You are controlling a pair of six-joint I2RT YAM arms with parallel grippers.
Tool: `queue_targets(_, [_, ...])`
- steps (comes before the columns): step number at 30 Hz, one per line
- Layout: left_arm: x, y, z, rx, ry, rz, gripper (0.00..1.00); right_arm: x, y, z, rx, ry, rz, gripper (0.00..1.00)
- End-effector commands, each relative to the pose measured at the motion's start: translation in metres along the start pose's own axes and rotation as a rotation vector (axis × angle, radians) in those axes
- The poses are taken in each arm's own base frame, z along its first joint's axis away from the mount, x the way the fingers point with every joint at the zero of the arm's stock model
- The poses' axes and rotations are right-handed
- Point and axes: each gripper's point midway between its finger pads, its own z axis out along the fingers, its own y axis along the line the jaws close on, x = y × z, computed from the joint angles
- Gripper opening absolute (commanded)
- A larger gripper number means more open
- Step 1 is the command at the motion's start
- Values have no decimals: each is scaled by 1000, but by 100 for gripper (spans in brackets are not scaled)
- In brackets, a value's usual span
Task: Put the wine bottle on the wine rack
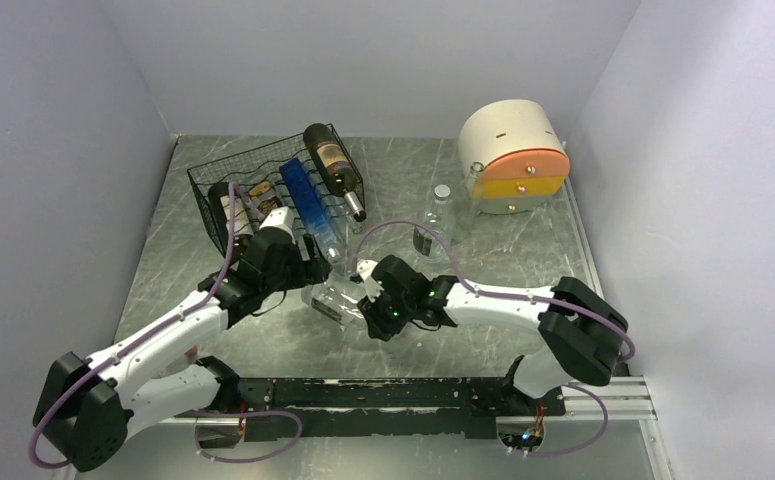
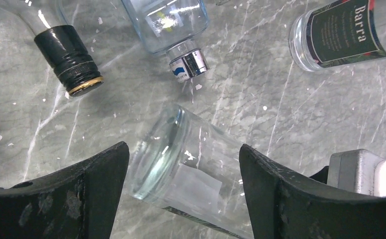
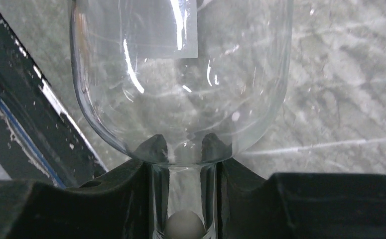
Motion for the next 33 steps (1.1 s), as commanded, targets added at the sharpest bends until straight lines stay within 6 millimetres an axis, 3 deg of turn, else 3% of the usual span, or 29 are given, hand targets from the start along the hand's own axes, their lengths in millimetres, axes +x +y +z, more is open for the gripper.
queue_targets(1, [-20, -6, -14, -5, -64, -24, 86, -40, 18, -24, -64, -152, -48, 0])
queue_targets(10, [-62, -11, -40, -26, -198, -14, 90, -53, 26, -55, -83, -240, -73, 0])
queue_targets(15, [-125, -22, -77, -81, -352, 114, 93, -76, 34, -78, -97, -354, -74, 0])
queue_targets(19, [-181, -39, -122, -86, -506, 170, 94, -107, 36, -100, -80, -487, -53, 0])
queue_targets(23, [-216, -50, -167, -49, -646, 201, 95, -143, 32, -119, -36, -612, 11, 0])
queue_targets(28, [-232, -53, -212, 3, -766, 202, 97, -196, 27, -132, 18, -716, 127, 0])
queue_targets(33, [-229, -48, -231, 26, -804, 218, 97, -257, 19, -136, 77, -803, 195, 0])
